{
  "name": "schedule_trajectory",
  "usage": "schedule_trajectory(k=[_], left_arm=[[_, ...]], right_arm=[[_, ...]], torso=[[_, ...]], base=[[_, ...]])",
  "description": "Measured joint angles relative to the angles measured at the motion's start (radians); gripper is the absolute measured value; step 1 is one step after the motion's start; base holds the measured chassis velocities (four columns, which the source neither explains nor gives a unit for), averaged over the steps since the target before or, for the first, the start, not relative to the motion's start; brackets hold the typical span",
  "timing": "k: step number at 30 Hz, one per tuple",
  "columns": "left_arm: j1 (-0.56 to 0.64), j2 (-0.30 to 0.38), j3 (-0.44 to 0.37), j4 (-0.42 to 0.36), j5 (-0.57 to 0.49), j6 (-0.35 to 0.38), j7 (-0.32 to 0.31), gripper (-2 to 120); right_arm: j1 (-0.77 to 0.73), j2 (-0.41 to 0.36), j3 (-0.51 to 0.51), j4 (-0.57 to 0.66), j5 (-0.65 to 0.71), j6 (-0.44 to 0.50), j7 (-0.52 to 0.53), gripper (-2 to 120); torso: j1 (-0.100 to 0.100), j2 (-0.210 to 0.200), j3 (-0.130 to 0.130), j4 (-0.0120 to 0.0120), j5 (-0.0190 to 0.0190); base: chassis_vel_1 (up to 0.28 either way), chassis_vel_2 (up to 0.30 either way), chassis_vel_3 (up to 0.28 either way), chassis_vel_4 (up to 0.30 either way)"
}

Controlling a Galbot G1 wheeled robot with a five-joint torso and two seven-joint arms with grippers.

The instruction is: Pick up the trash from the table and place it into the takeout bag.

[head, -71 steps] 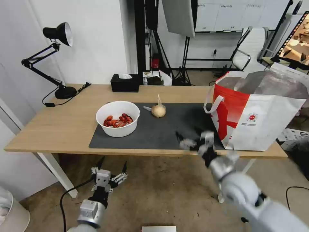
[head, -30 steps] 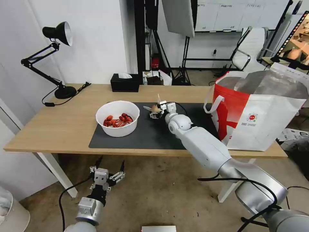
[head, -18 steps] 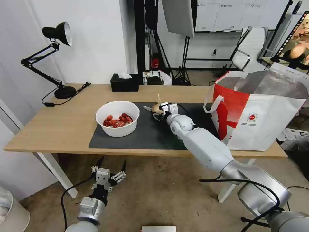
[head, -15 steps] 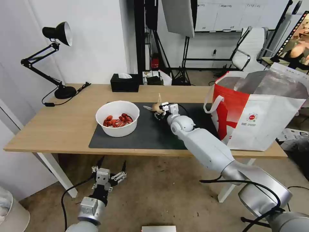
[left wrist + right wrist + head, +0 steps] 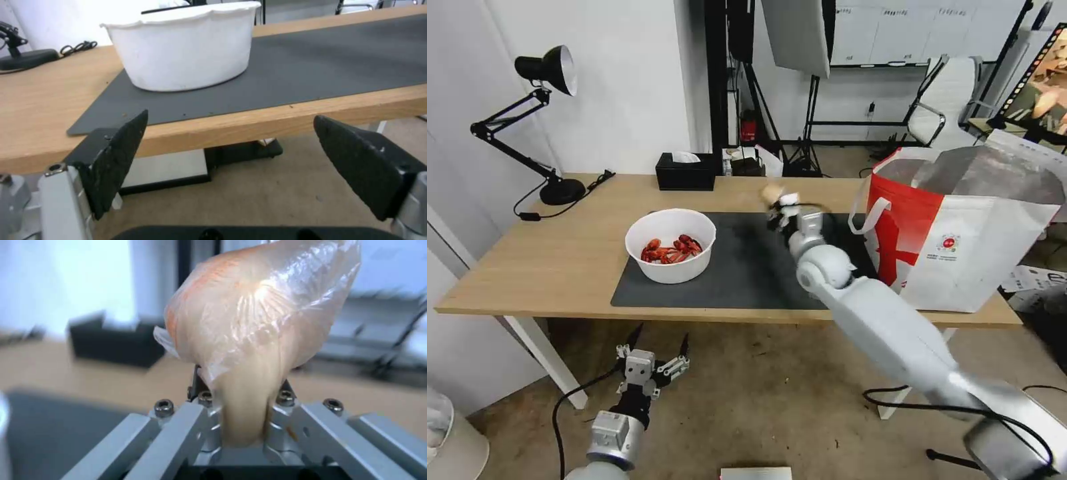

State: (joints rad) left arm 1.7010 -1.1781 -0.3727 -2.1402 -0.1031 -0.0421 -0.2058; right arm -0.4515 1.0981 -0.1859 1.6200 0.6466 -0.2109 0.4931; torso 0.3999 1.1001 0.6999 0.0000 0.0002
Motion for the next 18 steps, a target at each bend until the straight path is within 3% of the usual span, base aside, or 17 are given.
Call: schedule_trajectory(k=[4,6,7,9,14,18], left_arm=[[0.041,-0.029,-0.018,-0.017,0.026,-0.015,-0.001,100],[0.067,-0.053,-0.028,-0.031,0.046,-0.022,-0.016,100],[0.067,-0.053,-0.028,-0.031,0.046,-0.022,-0.016,100],[0.080,-0.071,-0.032,-0.040,0.060,-0.024,-0.021,100],[0.082,-0.075,-0.028,-0.042,0.067,-0.025,-0.022,100],[0.085,-0.074,-0.028,-0.046,0.068,-0.025,-0.022,100]], right_arm=[[-0.012,-0.066,0.040,0.131,-0.005,0.011,0.071,7],[-0.002,-0.105,0.067,0.199,-0.005,-0.012,0.166,7],[-0.002,-0.105,0.067,0.199,-0.005,-0.012,0.166,7],[0.010,-0.147,0.101,0.245,0.013,-0.062,0.282,7],[0.011,-0.201,0.155,0.264,0.078,-0.110,0.408,7],[0.019,-0.240,0.208,0.237,0.217,-0.133,0.512,7]], torso=[[0.000,0.000,0.000,-0.0003,0.0001],[0.000,0.000,0.000,0.0003,0.0001],[0.000,0.000,0.000,0.0003,0.0001],[0.000,0.000,0.000,0.0003,-0.0002],[0.000,0.000,0.000,-0.0003,0.0001],[0.000,0.000,0.000,-0.0002,0.0002]], base=[[0.000,0.000,0.000,0.000],[0.000,0.000,0.000,0.000],[0.000,0.000,0.000,0.000],[0.000,0.000,0.000,0.000],[0.000,0.000,0.000,0.000],[0.000,0.000,0.000,0.000]])
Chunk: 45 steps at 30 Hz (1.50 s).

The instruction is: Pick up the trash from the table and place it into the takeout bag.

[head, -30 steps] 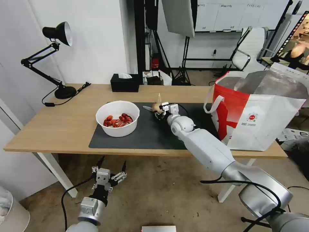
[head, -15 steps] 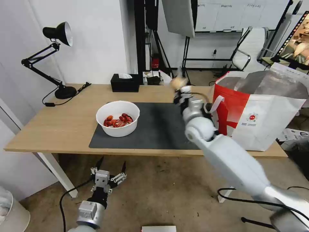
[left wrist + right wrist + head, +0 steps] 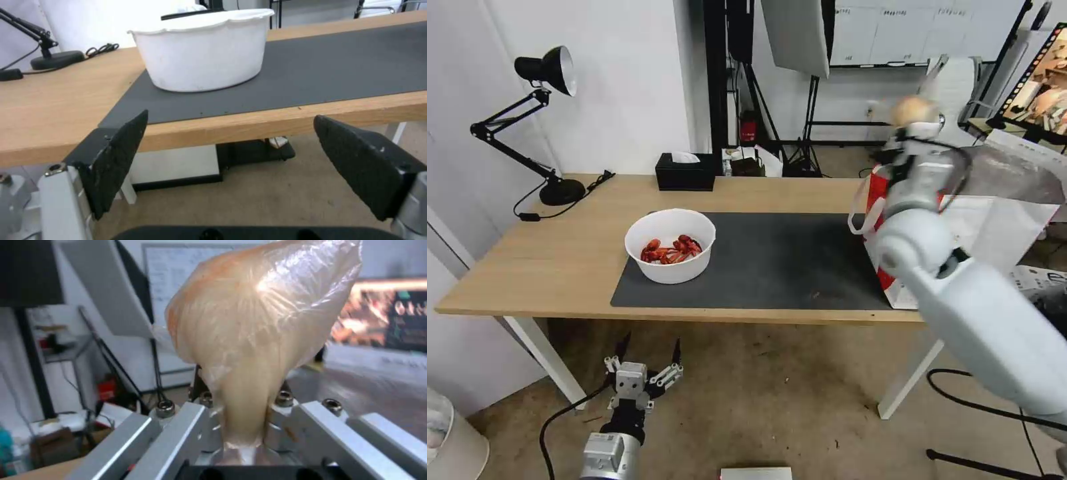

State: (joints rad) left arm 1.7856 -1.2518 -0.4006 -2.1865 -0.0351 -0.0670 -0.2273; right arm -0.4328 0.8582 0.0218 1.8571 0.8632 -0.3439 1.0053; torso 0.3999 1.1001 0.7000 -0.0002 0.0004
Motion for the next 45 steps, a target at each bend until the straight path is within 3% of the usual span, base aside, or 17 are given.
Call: schedule_trajectory(k=[2,9,11,15,19,25,31,34,35,38,39,41,43,45], left_arm=[[0.004,0.003,-0.003,-0.002,0.000,0.000,0.001,100],[0.005,0.006,-0.005,-0.005,-0.001,0.000,0.001,100],[0.005,0.006,-0.005,-0.005,-0.001,0.000,0.001,100],[0.004,0.007,-0.003,-0.005,-0.001,0.000,0.002,100],[0.004,0.008,-0.003,-0.005,-0.002,0.000,0.002,100],[0.004,0.009,-0.003,-0.006,-0.004,0.001,0.002,100],[0.004,0.009,-0.003,-0.008,-0.004,0.001,0.002,100],[0.003,0.010,-0.003,-0.017,-0.005,0.003,0.002,100],[0.003,0.010,-0.003,-0.017,-0.005,0.003,0.002,100],[0.001,0.009,-0.003,-0.026,-0.005,0.003,0.002,100],[0.001,0.009,-0.003,-0.026,-0.005,0.003,0.002,100],[0.001,0.005,-0.004,-0.027,-0.005,0.003,0.002,100],[0.002,0.003,-0.004,-0.028,-0.005,0.002,0.001,100],[0.011,-0.003,-0.007,-0.030,-0.005,-0.004,0.001,100]], right_arm=[[0.009,-0.020,0.015,-0.006,0.111,-0.059,0.067,10],[0.027,-0.056,0.038,-0.018,0.206,-0.118,0.157,33],[0.029,-0.060,0.038,-0.018,0.207,-0.118,0.158,36],[0.031,-0.072,0.039,-0.014,0.210,-0.120,0.153,57],[0.032,-0.076,0.039,-0.014,0.207,-0.120,0.142,67],[0.031,-0.081,0.035,-0.010,0.197,-0.117,0.119,93],[0.027,-0.086,0.033,0.003,0.191,-0.098,0.086,100],[0.000,-0.109,0.038,0.068,0.219,0.025,-0.054,100],[0.000,-0.109,0.038,0.068,0.219,0.025,-0.054,100],[-0.080,-0.144,0.054,0.183,0.274,0.155,-0.291,100],[-0.080,-0.144,0.054,0.183,0.274,0.155,-0.291,100],[-0.189,-0.161,0.081,0.251,0.272,0.185,-0.440,100],[-0.232,-0.165,0.095,0.270,0.264,0.191,-0.485,100],[-0.410,-0.173,0.158,0.321,0.213,0.209,-0.673,100]], torso=[[0.000,0.000,0.000,0.0002,-0.0002],[0.000,0.000,0.000,0.0001,-0.0004],[0.000,0.000,0.000,0.0001,-0.0004],[0.000,0.000,0.000,0.0001,-0.0004],[0.000,0.000,0.000,0.0002,-0.0004],[0.000,0.000,0.000,0.0002,-0.0004],[0.000,0.000,0.000,0.0002,-0.0003],[0.000,0.000,0.000,0.0002,-0.0004],[0.000,0.000,0.000,0.0002,-0.0004],[0.000,0.000,0.000,0.0004,-0.0009],[0.000,0.000,0.000,0.0004,-0.0009],[0.000,0.000,0.000,0.0003,-0.0006],[0.000,0.000,0.000,0.0004,-0.0006],[0.000,0.000,0.000,0.0002,-0.0002]], base=[[0.000,0.000,0.000,0.000],[0.000,0.000,0.000,0.000],[0.000,0.000,0.000,0.000],[0.000,0.000,0.000,0.000],[0.000,0.000,0.000,0.000],[0.000,0.000,0.000,0.000],[0.000,0.000,0.000,0.000],[0.000,0.000,0.000,0.000],[0.000,0.000,0.000,0.000],[0.000,0.000,0.000,0.000],[0.000,0.000,0.000,0.000],[0.000,0.000,0.000,0.000],[0.000,0.000,0.000,0.000],[0.000,0.000,0.000,0.000]])
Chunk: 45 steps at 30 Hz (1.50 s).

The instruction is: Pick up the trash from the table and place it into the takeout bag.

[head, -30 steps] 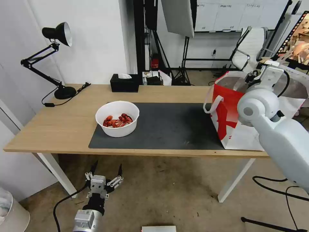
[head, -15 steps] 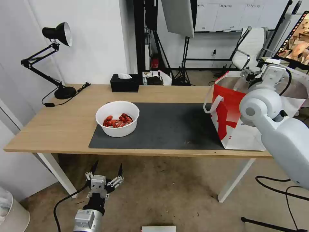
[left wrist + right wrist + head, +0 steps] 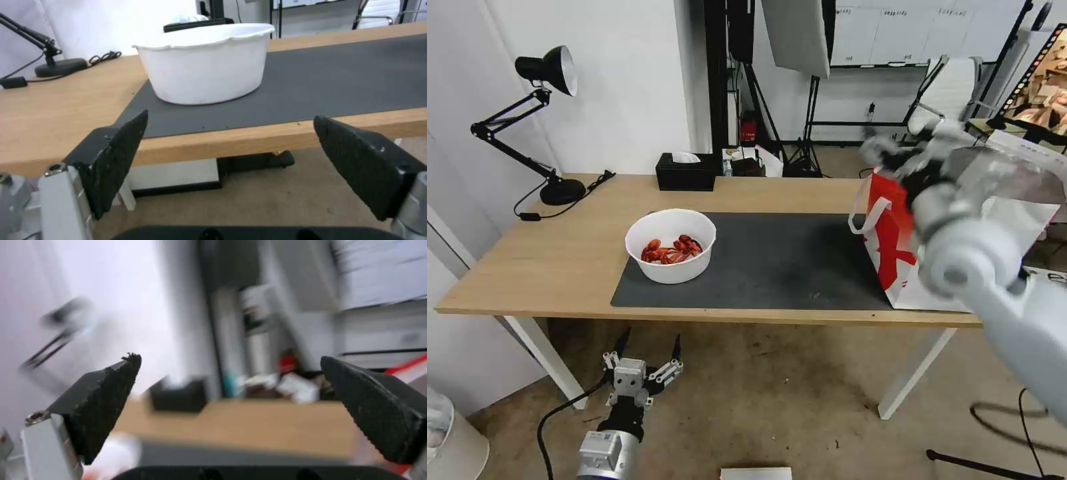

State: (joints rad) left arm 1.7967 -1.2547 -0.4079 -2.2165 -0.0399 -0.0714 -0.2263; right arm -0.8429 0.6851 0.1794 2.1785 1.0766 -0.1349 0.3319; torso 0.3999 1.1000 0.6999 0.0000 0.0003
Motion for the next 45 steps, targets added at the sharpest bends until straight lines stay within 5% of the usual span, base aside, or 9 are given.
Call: schedule_trajectory(k=[6,15,22,45], left_arm=[[0.017,-0.004,-0.022,-0.008,0.003,-0.004,-0.004,100],[0.020,-0.005,-0.029,-0.010,0.004,-0.001,-0.007,100],[0.022,0.000,-0.028,-0.009,0.004,-0.002,-0.006,100],[0.017,-0.011,-0.026,-0.001,0.006,-0.002,-0.002,100]], right_arm=[[-0.413,0.038,0.167,-0.015,-0.260,0.137,-0.356,100],[-0.752,0.204,0.330,-0.065,-0.514,0.280,-0.394,100],[-0.806,0.271,0.302,-0.093,-0.578,0.308,-0.340,100],[-0.798,0.279,0.233,-0.091,-0.592,0.290,-0.296,100]], torso=[[0.000,0.000,0.000,-0.0002,0.0000],[0.000,0.000,0.000,-0.0004,-0.0003],[0.000,0.000,0.000,0.0001,-0.0004],[0.000,0.000,0.000,0.0000,-0.0003]], base=[[0.000,0.000,0.000,0.000],[0.000,0.000,0.000,0.000],[0.000,0.000,0.000,0.000],[0.000,0.000,0.000,0.000]])
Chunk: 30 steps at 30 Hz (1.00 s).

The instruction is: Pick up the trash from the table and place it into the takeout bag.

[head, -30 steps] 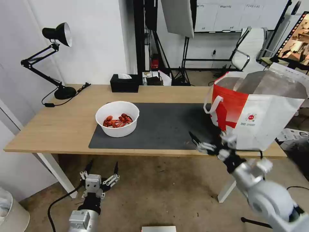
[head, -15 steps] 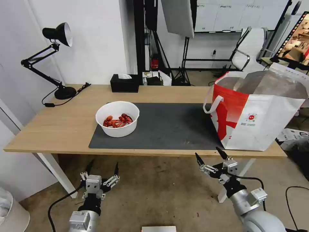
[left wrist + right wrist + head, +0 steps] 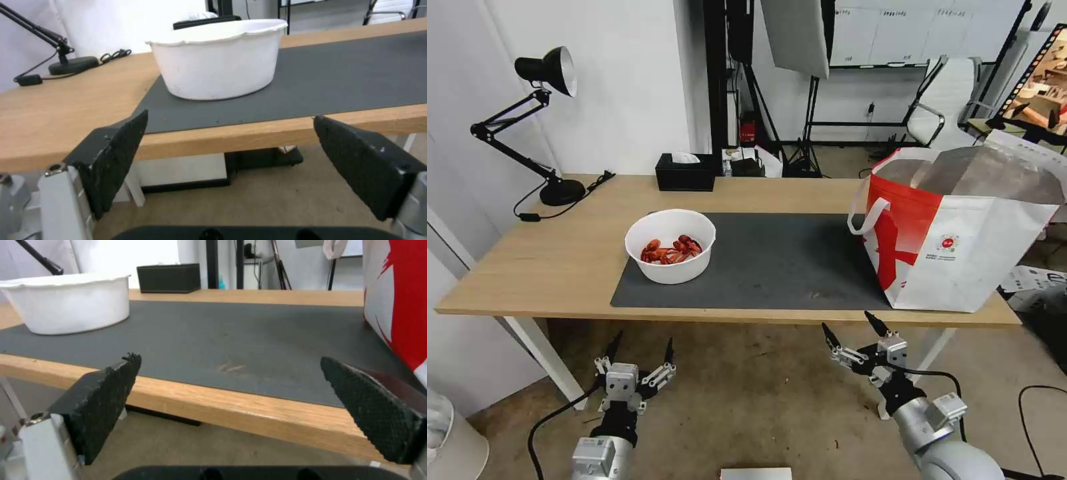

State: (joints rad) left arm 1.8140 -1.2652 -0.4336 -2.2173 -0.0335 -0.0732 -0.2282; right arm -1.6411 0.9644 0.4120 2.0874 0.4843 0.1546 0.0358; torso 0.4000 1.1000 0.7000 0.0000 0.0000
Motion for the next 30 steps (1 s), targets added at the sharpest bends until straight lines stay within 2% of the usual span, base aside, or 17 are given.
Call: schedule_trajectory(k=[13,16,18,19,20,22,23,24,26,27,29,30], left_arm=[[-0.023,0.008,0.003,0.004,-0.020,0.011,0.000,100],[-0.051,0.028,-0.004,-0.018,-0.072,0.045,-0.039,100],[-0.111,0.065,-0.017,-0.074,-0.199,0.151,-0.104,100],[-0.111,0.065,-0.017,-0.074,-0.199,0.151,-0.104,100],[-0.158,0.089,-0.028,-0.097,-0.276,0.212,-0.141,100],[-0.299,0.177,-0.063,-0.118,-0.515,0.347,-0.248,100],[-0.299,0.177,-0.063,-0.118,-0.515,0.347,-0.248,100],[-0.342,0.212,-0.072,-0.116,-0.592,0.378,-0.281,100],[-0.462,0.315,-0.094,-0.095,-0.835,0.485,-0.396,100],[-0.462,0.315,-0.094,-0.095,-0.835,0.485,-0.396,100],[-0.563,0.387,-0.096,-0.059,-1.050,0.549,-0.482,100],[-0.614,0.419,-0.092,-0.035,-1.142,0.567,-0.507,100]], right_arm=[[0.002,-0.001,0.000,0.001,0.002,-0.001,0.001,100],[0.002,-0.001,0.000,0.001,0.002,-0.002,0.001,100],[0.002,-0.001,0.000,0.002,0.003,-0.002,0.001,100],[0.002,-0.001,0.000,0.002,0.003,-0.002,0.001,100],[0.002,-0.001,0.000,0.002,0.003,-0.002,0.001,100],[0.002,-0.001,0.000,0.002,0.003,-0.002,0.001,100],[0.002,-0.001,0.000,0.002,0.003,-0.002,0.001,100],[0.002,-0.001,0.000,0.002,0.003,-0.002,0.001,100],[0.003,-0.001,0.000,0.002,0.003,-0.002,0.001,100],[0.003,-0.001,0.000,0.002,0.003,-0.002,0.001,100],[0.003,-0.001,0.000,0.002,0.003,-0.002,0.001,100],[0.003,-0.001,0.000,0.002,0.004,-0.002,0.001,100]], torso=[[0.000,0.000,0.000,0.0000,0.0000],[0.000,0.000,0.000,0.0002,-0.0002],[0.000,0.000,0.000,0.0004,-0.0001],[0.000,0.000,0.000,0.0004,-0.0001],[0.000,0.000,0.000,0.0002,0.0000],[0.000,0.000,0.000,-0.0001,-0.0003],[0.000,0.000,0.000,-0.0001,-0.0003],[0.000,0.000,0.000,-0.0001,-0.0003],[0.000,0.000,0.000,-0.0004,0.0001],[0.000,0.000,0.000,-0.0004,0.0001],[0.000,0.000,0.000,0.0000,-0.0003],[0.000,0.000,0.000,-0.0001,-0.0001]], base=[[0.000,0.000,0.000,0.000],[0.000,0.000,0.000,0.000],[0.000,0.000,0.000,0.000],[0.000,0.000,0.000,0.000],[0.000,0.000,0.000,0.000],[0.000,0.000,0.000,0.000],[0.000,0.000,0.000,0.000],[0.000,0.000,0.000,0.000],[0.000,0.000,0.000,0.000],[0.000,0.000,0.000,0.000],[0.000,0.000,0.000,0.000],[0.000,0.000,0.000,0.000]])
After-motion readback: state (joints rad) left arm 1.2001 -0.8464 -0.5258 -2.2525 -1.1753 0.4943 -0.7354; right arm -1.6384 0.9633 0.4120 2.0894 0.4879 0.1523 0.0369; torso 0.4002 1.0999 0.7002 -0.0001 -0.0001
